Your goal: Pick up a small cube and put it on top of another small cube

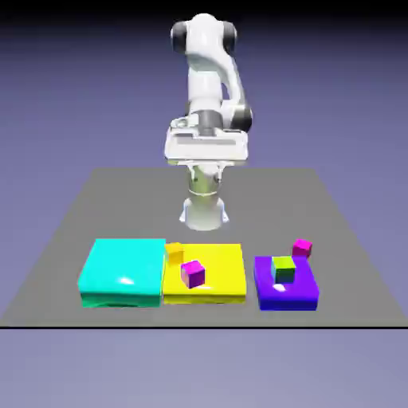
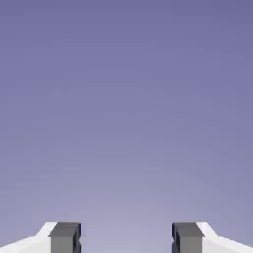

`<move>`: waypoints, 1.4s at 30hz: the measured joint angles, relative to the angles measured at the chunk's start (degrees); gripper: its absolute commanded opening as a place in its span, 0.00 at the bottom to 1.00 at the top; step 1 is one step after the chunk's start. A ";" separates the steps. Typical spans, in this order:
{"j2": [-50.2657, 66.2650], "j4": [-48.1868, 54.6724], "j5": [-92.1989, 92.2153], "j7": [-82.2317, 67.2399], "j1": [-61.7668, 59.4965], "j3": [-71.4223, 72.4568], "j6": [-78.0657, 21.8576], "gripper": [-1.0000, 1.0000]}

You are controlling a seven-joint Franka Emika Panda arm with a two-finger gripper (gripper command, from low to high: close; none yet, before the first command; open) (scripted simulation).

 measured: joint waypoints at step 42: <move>50.46 16.64 37.99 36.83 -7.86 40.52 -38.22 0.00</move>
